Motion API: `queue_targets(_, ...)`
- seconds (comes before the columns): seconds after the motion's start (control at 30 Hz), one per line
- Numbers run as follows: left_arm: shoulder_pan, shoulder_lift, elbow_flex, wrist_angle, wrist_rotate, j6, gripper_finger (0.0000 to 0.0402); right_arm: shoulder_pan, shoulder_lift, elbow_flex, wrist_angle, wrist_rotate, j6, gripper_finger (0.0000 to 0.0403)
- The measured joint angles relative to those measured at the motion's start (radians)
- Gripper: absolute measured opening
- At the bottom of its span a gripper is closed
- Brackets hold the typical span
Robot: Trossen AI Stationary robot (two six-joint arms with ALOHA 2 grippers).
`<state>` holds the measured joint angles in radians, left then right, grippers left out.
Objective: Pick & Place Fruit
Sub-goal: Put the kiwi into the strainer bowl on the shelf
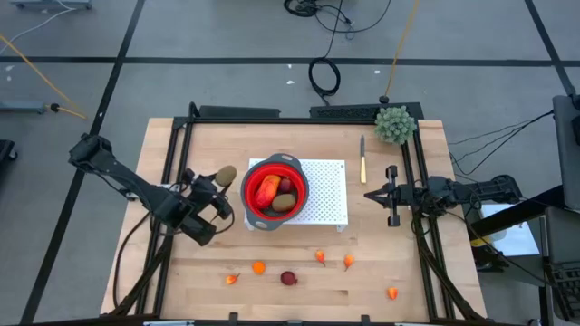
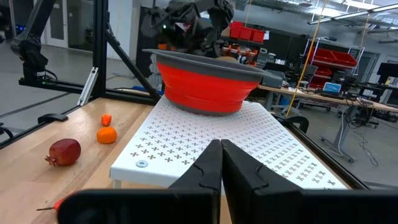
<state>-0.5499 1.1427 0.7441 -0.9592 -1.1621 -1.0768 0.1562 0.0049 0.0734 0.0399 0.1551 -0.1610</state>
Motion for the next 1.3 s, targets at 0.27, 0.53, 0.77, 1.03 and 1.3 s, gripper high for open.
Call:
queue_targets(0.27, 0.003, 0.000, 0.087, -0.011, -0.081, 0.139, 0.0184, 0.000, 0.000, 0.000, 0.000, 0.000, 0.000, 0.0000)
queue_targets(0.53, 0.003, 0.000, 0.192, -0.011, -0.157, 0.303, 0.0184, 0.000, 0.000, 0.000, 0.000, 0.000, 0.000, 0.0000)
queue_targets(0.77, 0.003, 0.000, 0.290, -0.009, -0.176, 0.424, 0.0184, 0.000, 0.000, 0.000, 0.000, 0.000, 0.000, 0.0000)
queue_targets(1.03, 0.002, 0.000, 0.370, 0.089, -0.167, 0.483, 0.0184, 0.000, 0.000, 0.000, 0.000, 0.000, -0.006, 0.0000)
queue_targets(1.3, 0.002, 0.000, 0.377, 0.368, -0.067, 0.542, 0.0184, 0.000, 0.000, 0.000, 0.000, 0.000, -0.010, 0.0000)
